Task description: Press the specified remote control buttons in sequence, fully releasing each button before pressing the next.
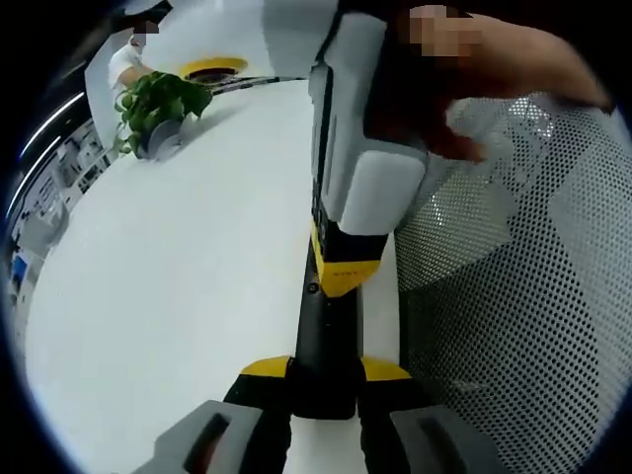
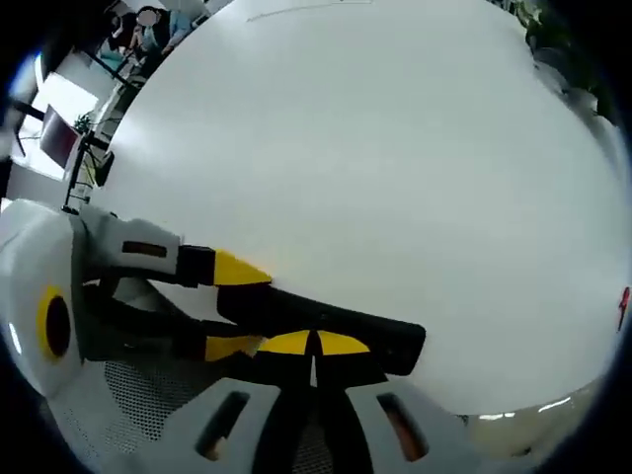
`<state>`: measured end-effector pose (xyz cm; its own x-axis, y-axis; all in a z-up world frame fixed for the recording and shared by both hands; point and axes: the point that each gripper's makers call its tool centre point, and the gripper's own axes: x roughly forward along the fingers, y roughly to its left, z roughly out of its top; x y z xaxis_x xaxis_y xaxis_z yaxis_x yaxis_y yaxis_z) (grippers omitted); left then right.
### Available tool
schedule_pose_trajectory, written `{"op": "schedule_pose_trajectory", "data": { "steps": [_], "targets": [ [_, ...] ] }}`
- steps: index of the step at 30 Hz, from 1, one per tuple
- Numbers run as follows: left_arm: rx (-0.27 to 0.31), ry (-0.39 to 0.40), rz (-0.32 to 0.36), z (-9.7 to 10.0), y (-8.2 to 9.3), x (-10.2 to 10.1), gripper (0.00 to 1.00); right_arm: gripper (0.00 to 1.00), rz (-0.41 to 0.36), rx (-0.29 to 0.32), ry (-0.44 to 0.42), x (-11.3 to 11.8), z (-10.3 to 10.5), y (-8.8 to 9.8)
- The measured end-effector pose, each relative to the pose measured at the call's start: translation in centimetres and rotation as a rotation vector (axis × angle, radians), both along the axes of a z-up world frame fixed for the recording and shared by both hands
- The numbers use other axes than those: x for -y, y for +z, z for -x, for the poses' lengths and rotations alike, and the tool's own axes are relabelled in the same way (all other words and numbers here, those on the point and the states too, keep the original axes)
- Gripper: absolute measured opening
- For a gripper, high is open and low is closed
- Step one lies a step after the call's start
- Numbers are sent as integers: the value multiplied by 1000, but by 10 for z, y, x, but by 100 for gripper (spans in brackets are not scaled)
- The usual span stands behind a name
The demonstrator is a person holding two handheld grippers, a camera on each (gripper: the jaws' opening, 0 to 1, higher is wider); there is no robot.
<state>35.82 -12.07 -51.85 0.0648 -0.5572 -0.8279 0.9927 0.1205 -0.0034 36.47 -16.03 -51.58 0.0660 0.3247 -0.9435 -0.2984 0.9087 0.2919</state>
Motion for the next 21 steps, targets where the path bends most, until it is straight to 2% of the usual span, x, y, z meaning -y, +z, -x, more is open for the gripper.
{"op": "schedule_pose_trajectory", "data": {
  "steps": [4,5,9,17,21],
  "targets": [
    [1,0,1,0,0,0,25,0,-71,-3,-69,0,0,0],
    [2,-1,0,0,0,0,25,0,-77,-26,-92,-1,2,0],
    [3,0,2,0,0,0,25,0,-50,-27,-59,-1,2,1],
    [2,2,5,-1,0,0,25,0,-37,-44,-60,2,1,-1],
    [1,3,5,-1,-1,0,25,0,-26,-7,-49,2,-4,0]
  ]
}}
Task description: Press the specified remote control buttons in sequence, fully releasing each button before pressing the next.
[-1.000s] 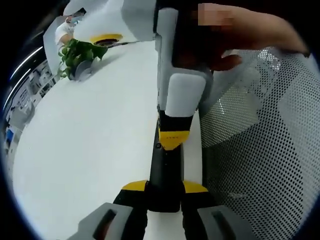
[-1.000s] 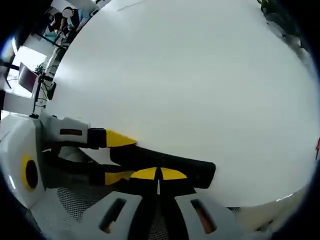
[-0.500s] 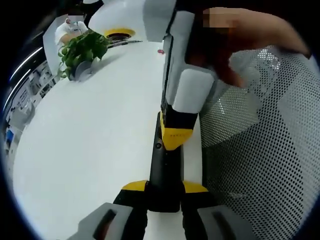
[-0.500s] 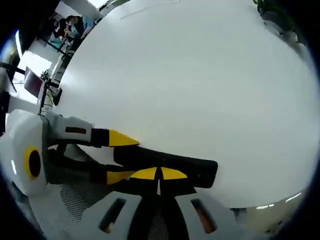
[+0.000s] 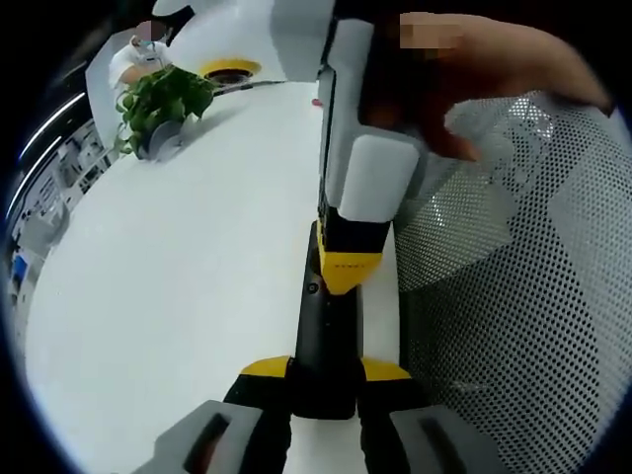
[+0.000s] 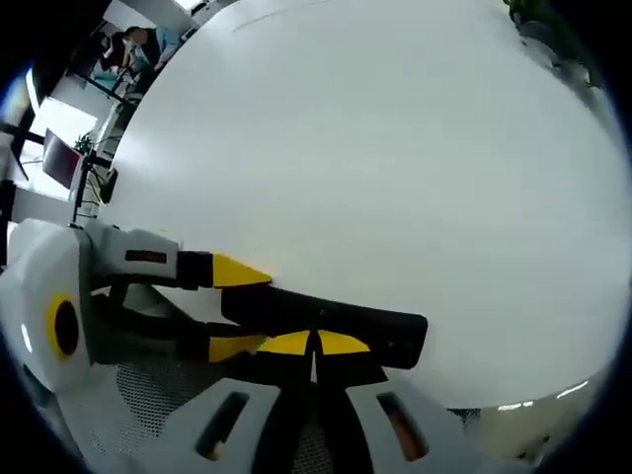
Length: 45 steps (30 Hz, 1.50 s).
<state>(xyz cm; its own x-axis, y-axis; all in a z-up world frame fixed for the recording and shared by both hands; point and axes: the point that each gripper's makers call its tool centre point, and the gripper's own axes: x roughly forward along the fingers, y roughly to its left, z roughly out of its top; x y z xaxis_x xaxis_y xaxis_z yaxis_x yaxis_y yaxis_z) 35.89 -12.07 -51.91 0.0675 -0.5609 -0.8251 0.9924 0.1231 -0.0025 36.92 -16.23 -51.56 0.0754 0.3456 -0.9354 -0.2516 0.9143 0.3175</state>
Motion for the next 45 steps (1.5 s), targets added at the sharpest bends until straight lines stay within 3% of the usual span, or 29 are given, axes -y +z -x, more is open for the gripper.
{"op": "schedule_pose_trajectory", "data": {
  "steps": [10,14,19,22,25,28,35,41,45],
  "targets": [
    [-2,1,-1,0,0,0,25,0,16,23,34,-2,2,0],
    [-3,2,0,0,0,0,25,0,83,91,145,-2,0,0],
    [-4,5,3,0,0,0,25,0,127,110,210,-6,4,1],
    [-3,8,7,0,0,0,25,0,130,104,199,-5,4,1],
    [-3,9,10,0,0,0,25,0,80,90,137,-4,4,2],
    [-2,8,11,0,0,0,25,0,49,39,70,-2,4,2],
    [-1,4,11,0,0,0,25,0,25,-22,9,4,6,2],
    [-1,3,9,0,0,1,25,0,-11,-72,-15,3,12,3],
    [-1,4,10,0,0,1,25,0,9,-76,1,3,13,1]
  ]
}}
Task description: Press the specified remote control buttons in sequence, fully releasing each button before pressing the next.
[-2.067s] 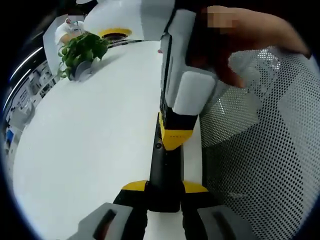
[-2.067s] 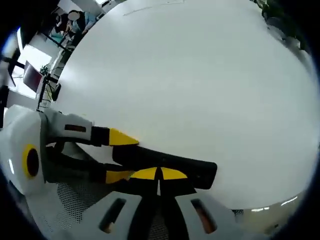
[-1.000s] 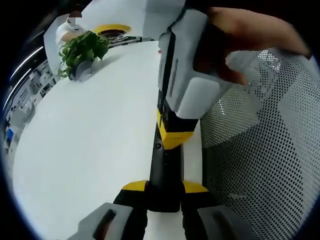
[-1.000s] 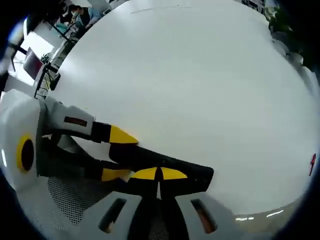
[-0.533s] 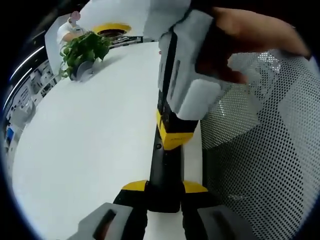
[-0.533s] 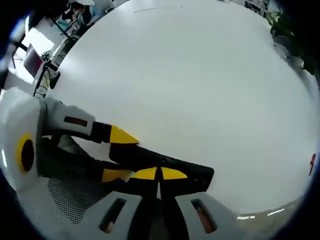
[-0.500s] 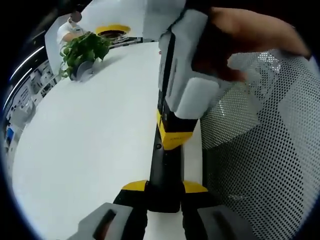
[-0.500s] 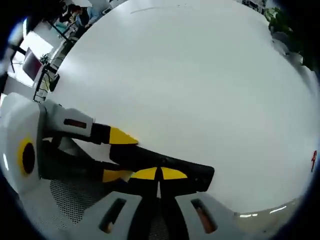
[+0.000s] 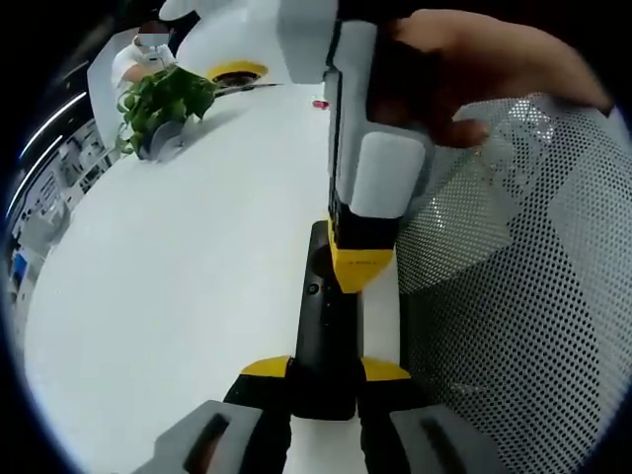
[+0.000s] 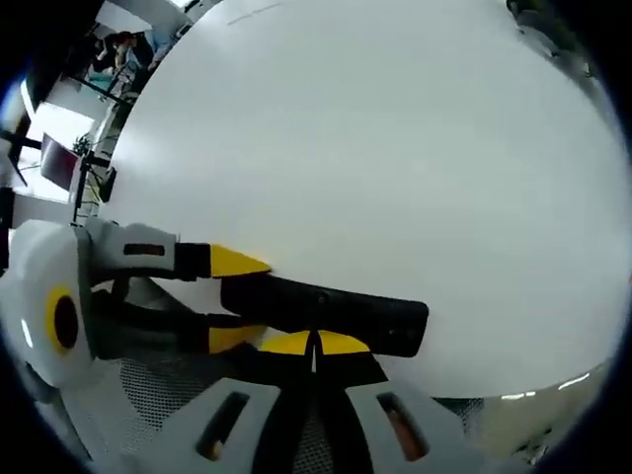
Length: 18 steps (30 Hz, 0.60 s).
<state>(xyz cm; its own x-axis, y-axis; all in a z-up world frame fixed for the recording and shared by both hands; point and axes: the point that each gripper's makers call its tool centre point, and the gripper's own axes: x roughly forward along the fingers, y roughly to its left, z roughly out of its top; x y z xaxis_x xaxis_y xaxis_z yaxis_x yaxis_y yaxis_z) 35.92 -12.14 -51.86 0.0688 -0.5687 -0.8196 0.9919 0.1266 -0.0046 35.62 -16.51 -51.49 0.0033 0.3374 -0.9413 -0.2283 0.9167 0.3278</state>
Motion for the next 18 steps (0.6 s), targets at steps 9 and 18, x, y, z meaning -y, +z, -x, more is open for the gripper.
{"op": "schedule_pose_trajectory", "data": {
  "steps": [9,18],
  "targets": [
    [-2,2,-1,0,0,0,25,0,-25,-7,-2,-4,-1,-2],
    [-3,2,1,0,-1,1,25,0,-58,-32,-13,-9,-1,-3]
  ]
}}
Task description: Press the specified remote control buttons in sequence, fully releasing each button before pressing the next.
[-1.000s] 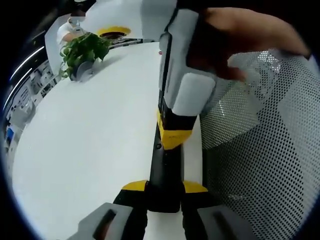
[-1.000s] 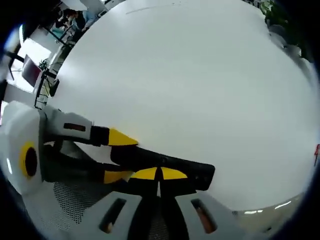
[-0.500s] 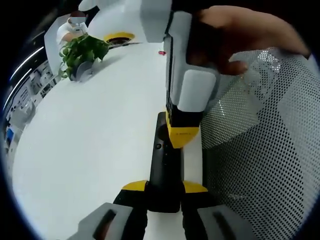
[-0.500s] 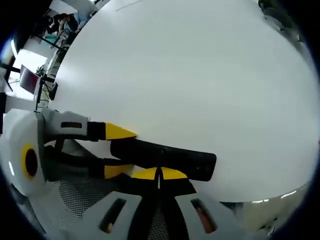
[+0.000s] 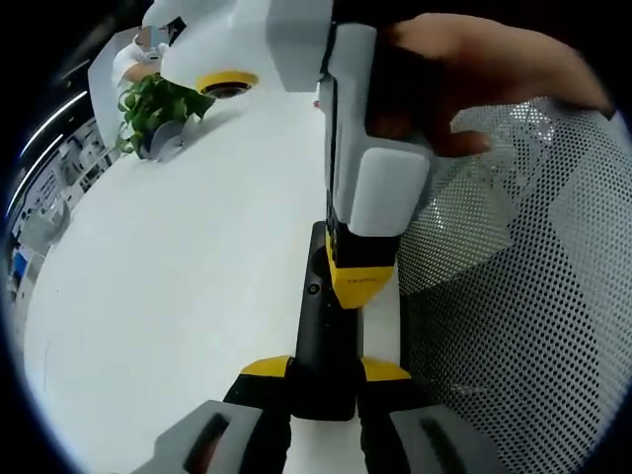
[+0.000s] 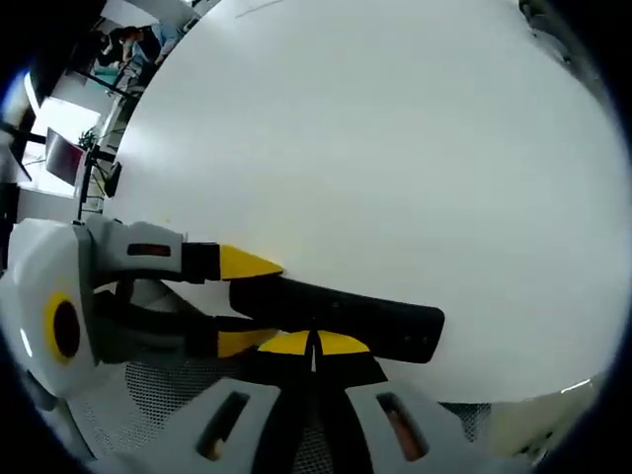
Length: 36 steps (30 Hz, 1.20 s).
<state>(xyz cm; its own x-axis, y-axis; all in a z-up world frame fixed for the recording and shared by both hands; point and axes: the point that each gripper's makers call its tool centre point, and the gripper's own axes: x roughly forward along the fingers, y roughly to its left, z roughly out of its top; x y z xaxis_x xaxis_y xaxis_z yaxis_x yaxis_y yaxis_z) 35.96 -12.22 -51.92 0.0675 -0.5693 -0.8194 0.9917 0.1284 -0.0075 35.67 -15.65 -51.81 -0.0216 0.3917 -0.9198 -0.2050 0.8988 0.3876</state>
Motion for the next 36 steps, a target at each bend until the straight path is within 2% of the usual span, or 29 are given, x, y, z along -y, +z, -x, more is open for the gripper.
{"op": "schedule_pose_trajectory", "data": {
  "steps": [2,8,12,14,15,18,25,32,36],
  "targets": [
    [0,0,1,0,0,0,25,0,29,-1,1,4,1,0],
    [1,2,4,0,0,0,25,0,33,11,8,5,1,1],
    [1,4,9,0,0,1,25,0,84,32,25,13,1,2],
    [1,3,9,0,0,0,25,0,77,29,-7,17,-1,3],
    [1,3,8,0,0,0,25,0,47,8,-52,15,1,4],
    [1,3,9,0,0,1,25,0,21,-3,-60,13,1,4],
    [2,3,8,-1,0,1,25,0,36,-21,-22,8,7,1],
    [0,4,6,0,0,1,25,0,64,-5,31,7,8,0],
    [-2,6,7,0,0,1,25,0,51,-19,13,9,6,-1]
  ]
}}
